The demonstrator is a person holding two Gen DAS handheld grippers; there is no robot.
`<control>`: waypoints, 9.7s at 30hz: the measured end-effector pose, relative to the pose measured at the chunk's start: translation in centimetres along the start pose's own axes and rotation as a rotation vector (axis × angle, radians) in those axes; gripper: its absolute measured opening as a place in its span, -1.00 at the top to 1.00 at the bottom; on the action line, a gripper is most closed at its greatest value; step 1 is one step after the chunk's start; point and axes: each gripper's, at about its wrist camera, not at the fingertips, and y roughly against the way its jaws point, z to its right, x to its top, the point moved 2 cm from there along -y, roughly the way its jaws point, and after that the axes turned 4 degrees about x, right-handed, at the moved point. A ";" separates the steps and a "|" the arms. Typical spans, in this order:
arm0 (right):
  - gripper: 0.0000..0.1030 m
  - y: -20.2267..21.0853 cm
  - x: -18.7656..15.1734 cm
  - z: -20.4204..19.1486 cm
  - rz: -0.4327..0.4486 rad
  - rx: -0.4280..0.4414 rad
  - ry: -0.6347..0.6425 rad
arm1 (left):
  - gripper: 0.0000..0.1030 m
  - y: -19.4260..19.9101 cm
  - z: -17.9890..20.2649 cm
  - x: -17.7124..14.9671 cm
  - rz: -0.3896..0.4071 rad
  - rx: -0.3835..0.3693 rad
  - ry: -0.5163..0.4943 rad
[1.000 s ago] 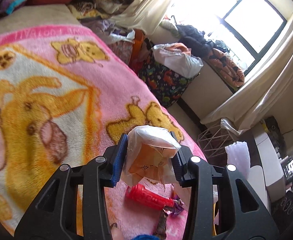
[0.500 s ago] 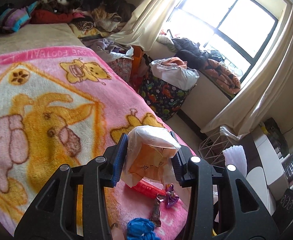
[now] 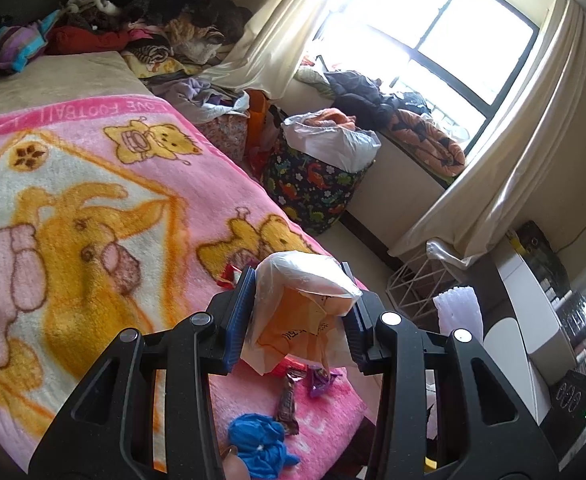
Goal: Collect trash
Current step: 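Lift the white mesh bundle with the right tool while the left tool carries the white bag toward the bin, then open the left tool over the yellow bin while the right tool releases the mesh bundle into it, then move both open tools back over the remaining trash on the blanket, then grasp the blue glove with the left tool while the right tool grasps the purple wrapper, then carry the blue glove and purple wrapper over the yellow bin and open both tools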
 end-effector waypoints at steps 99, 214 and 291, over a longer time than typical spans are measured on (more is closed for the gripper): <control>0.30 9.3 -6.6 20.2 0.072 -0.306 -0.433 | 0.06 -9.4 24.2 -15.0 -0.226 -0.148 -0.497; -0.05 -15.5 -3.5 -0.6 -0.314 -0.121 0.133 | -0.18 -4.3 -2.6 -13.3 -0.376 0.012 -0.151; 0.78 0.7 -3.2 2.4 -0.043 -0.025 -0.026 | 0.70 0.1 7.4 -10.7 -0.217 -0.073 -0.287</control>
